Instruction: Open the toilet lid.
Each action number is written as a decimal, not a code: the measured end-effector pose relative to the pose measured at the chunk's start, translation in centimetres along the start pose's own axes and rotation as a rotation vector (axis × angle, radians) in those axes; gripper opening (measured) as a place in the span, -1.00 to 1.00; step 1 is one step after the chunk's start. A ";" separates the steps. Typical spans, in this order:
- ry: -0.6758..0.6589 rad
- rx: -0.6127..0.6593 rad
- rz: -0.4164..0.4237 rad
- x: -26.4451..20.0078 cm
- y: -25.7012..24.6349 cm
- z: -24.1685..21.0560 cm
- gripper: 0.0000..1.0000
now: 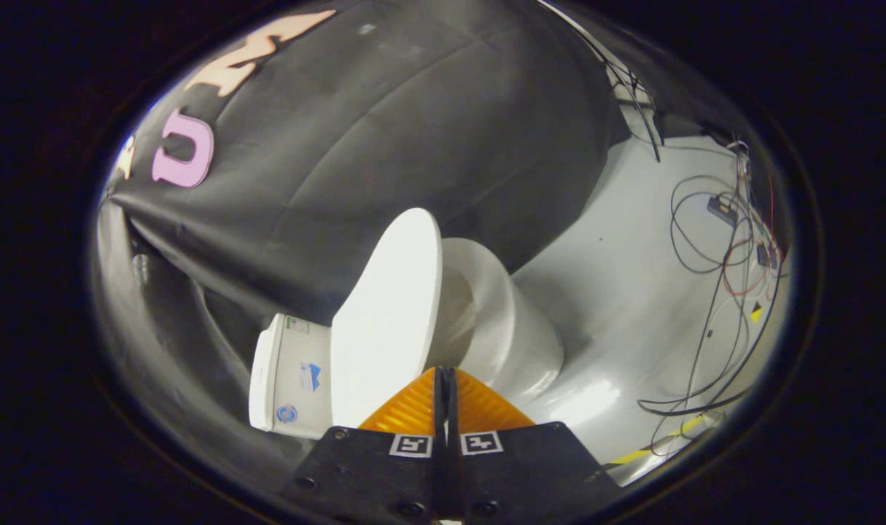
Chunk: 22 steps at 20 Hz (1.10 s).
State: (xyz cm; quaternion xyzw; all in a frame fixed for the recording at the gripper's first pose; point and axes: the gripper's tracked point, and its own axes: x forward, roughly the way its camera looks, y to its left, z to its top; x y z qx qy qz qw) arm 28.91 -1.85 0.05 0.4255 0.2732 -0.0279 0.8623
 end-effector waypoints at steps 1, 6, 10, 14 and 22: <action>-0.015 -0.031 -0.008 -0.6 1.3 0.3 -1.00; -0.068 -0.179 -0.034 -4.1 7.7 0.9 -1.00; -0.112 -0.327 -0.085 -6.1 13.1 0.7 -1.00; -0.149 -0.420 -0.132 -7.4 17.7 0.1 -1.00; -0.214 -0.608 -0.208 -9.7 25.7 -2.0 -1.00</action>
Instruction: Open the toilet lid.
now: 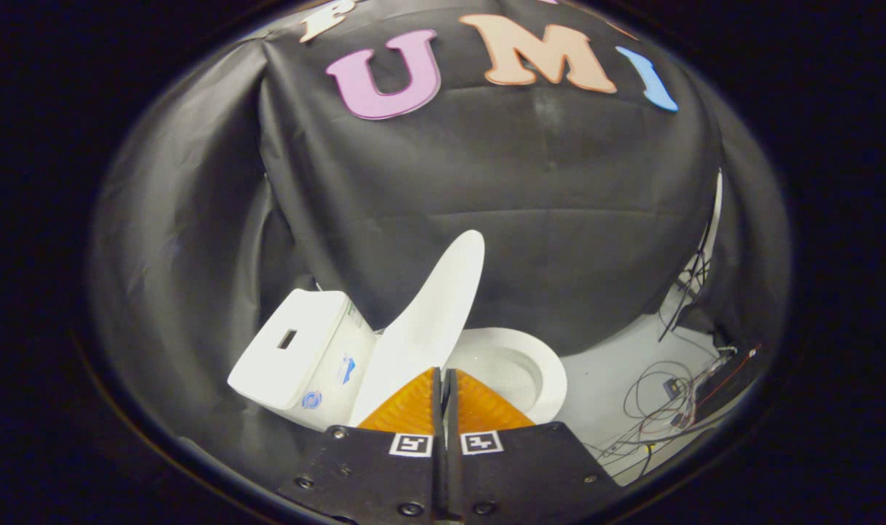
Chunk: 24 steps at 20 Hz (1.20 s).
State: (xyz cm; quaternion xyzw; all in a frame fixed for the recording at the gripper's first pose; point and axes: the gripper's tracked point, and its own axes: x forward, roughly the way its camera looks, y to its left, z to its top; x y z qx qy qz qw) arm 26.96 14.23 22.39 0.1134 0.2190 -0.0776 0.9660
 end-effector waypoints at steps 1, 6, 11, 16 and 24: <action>-0.007 -0.019 -0.001 -0.6 0.6 0.5 -1.00; -0.027 -0.103 -0.007 -3.2 4.1 2.9 -1.00; -0.067 -0.207 -0.003 -4.7 10.2 3.9 -1.00; -0.080 -0.281 0.036 -4.3 15.7 4.5 -1.00; -0.098 -0.377 0.118 -3.3 23.4 4.0 -1.00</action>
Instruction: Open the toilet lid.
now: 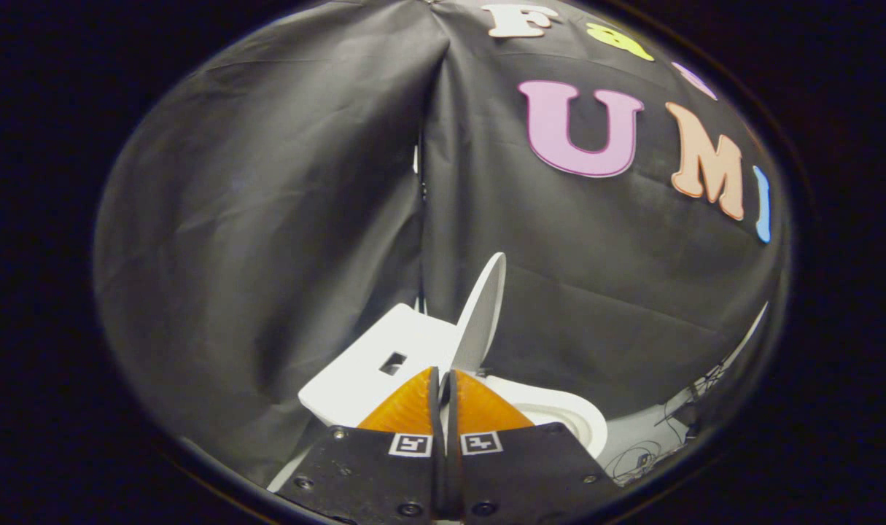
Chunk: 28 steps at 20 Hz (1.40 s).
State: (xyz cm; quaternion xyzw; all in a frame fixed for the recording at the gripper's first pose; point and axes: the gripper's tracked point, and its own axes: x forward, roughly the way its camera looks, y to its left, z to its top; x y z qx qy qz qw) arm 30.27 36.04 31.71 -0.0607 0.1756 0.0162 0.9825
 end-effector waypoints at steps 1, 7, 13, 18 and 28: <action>-0.001 -0.004 0.011 0.3 0.8 0.1 -1.00; -0.003 0.007 0.071 1.4 3.7 0.4 -1.00; -0.024 -0.046 0.097 2.0 5.6 0.2 -0.88; -0.114 -0.083 0.115 1.6 6.0 0.7 -0.34; -0.374 -0.117 0.090 -5.4 -1.8 5.1 -0.22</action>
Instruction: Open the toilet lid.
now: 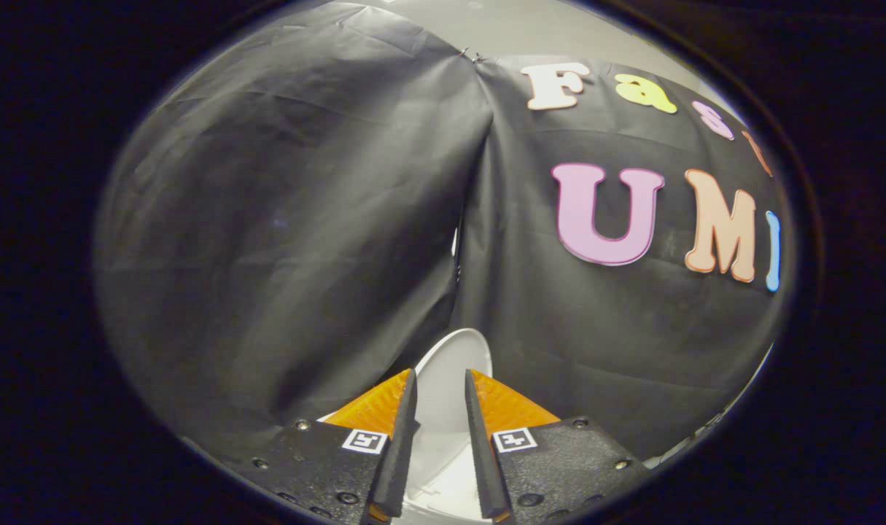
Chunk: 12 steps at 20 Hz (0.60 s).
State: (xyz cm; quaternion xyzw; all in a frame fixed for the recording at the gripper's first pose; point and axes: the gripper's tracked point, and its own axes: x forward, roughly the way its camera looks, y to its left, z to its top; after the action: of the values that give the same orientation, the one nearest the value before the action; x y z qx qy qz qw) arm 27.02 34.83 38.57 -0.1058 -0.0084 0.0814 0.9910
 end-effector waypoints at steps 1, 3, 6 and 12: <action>-0.013 0.002 -0.010 -0.8 -1.2 0.2 -0.22; -0.042 0.004 -0.037 -2.8 -4.0 0.4 -0.22; -0.075 -0.003 -0.091 -6.3 -9.0 -0.6 -0.22; -0.108 0.049 -0.203 -14.6 -17.8 -5.0 -0.19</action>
State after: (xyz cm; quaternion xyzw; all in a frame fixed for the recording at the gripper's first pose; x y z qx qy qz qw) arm 15.59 14.28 37.45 -0.0757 -0.0703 -0.0134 0.9946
